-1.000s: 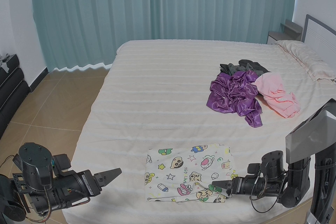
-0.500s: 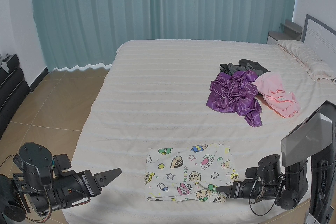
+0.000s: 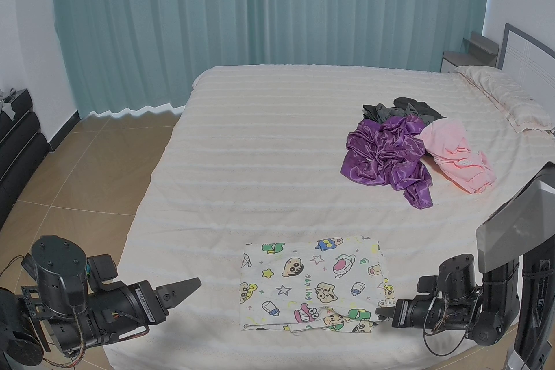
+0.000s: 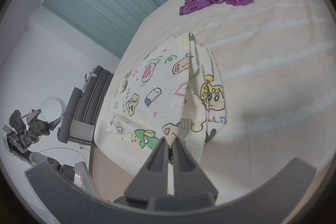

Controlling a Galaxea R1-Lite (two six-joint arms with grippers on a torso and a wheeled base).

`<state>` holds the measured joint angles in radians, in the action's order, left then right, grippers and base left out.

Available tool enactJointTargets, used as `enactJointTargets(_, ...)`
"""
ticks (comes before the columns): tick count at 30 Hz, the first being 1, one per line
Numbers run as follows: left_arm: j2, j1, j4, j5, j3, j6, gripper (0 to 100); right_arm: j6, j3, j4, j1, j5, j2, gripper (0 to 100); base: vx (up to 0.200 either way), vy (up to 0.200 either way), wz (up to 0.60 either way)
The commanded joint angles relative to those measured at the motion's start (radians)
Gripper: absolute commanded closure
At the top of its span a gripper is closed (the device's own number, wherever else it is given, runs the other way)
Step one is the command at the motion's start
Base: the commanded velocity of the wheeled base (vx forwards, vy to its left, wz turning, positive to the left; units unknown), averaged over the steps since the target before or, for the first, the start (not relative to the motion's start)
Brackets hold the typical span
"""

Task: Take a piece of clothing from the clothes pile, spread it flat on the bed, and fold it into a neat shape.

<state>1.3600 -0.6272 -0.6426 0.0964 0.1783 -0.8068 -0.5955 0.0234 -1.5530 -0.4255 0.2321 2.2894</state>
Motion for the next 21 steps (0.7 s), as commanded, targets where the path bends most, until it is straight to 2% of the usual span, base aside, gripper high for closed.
enactJointTargets(1, 0.002, 0.000, 0.000, 0.000, 0.000, 0.000, 0, 0.011, -0.023, -0.007, 0.036, 0.000, -0.039, 100, 0.000, 0.000, 0.00)
enactJointTargets(8, 0.002, 0.000, 0.000, 0.000, 0.000, 0.000, 0, 0.063, -0.023, 0.157, 0.045, 0.004, -0.099, 100, 0.000, 0.000, 0.00)
enactJointTargets(16, 0.004, 0.000, 0.000, 0.000, 0.000, 0.000, 0, 0.072, -0.023, 0.162, 0.044, 0.010, -0.093, 100, 0.000, 0.000, 0.00)
enactJointTargets(17, 0.004, 0.000, 0.000, 0.000, 0.000, 0.000, 0, 0.074, -0.023, 0.162, 0.044, 0.010, -0.093, 0, 0.000, 0.000, 0.00)
enactJointTargets(21, 0.004, 0.000, 0.000, 0.000, 0.000, 0.000, 0, 0.071, -0.023, 0.159, 0.034, 0.023, -0.073, 0, 0.000, 0.000, 0.00)
